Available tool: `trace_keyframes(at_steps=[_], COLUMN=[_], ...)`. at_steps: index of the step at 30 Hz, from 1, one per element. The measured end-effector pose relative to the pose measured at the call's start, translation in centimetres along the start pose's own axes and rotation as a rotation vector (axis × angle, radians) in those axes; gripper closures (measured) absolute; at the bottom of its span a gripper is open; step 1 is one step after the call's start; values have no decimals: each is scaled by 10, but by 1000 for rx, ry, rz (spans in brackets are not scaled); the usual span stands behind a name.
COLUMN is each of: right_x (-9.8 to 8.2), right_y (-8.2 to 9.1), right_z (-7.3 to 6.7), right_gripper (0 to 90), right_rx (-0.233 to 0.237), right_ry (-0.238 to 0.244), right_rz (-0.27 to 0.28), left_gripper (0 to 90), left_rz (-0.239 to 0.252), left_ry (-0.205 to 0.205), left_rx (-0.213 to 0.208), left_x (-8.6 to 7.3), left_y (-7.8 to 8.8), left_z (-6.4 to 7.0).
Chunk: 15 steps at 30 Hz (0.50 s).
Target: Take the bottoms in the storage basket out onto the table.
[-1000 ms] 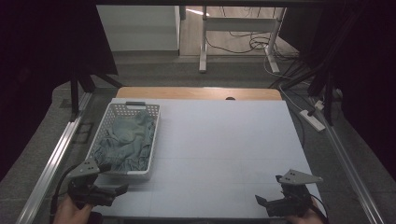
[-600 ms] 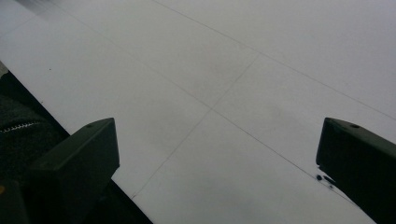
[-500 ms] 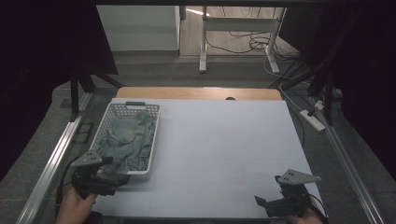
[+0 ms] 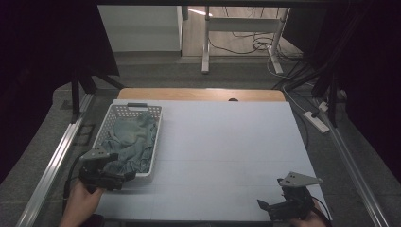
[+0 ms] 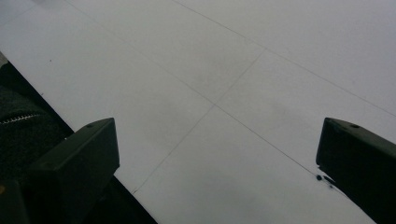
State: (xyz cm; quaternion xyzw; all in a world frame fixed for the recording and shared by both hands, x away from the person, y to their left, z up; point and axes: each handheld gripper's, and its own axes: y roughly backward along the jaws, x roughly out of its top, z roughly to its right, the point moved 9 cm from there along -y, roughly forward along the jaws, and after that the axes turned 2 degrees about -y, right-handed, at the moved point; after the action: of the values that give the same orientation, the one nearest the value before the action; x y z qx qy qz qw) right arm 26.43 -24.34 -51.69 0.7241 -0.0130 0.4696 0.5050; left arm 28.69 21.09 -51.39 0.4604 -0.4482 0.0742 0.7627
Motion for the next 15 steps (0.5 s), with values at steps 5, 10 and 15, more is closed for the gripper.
trace_keyframes(at_steps=[5,10,15], right_x=[0,-1,-1], right_y=[-1,-2,-2], right_z=[0,-1,-2], right_gripper=[0,0,0], right_rx=[2,4,5], right_ry=[7,14,27], right_rz=[-7,-15,-23], left_gripper=[0,0,0], left_rz=[-11,-24,-35], left_ry=[6,-2,12], left_rx=[14,23,21], left_x=[3,6,8], left_y=[-5,-8,-11], left_z=[-4,-6,-9])
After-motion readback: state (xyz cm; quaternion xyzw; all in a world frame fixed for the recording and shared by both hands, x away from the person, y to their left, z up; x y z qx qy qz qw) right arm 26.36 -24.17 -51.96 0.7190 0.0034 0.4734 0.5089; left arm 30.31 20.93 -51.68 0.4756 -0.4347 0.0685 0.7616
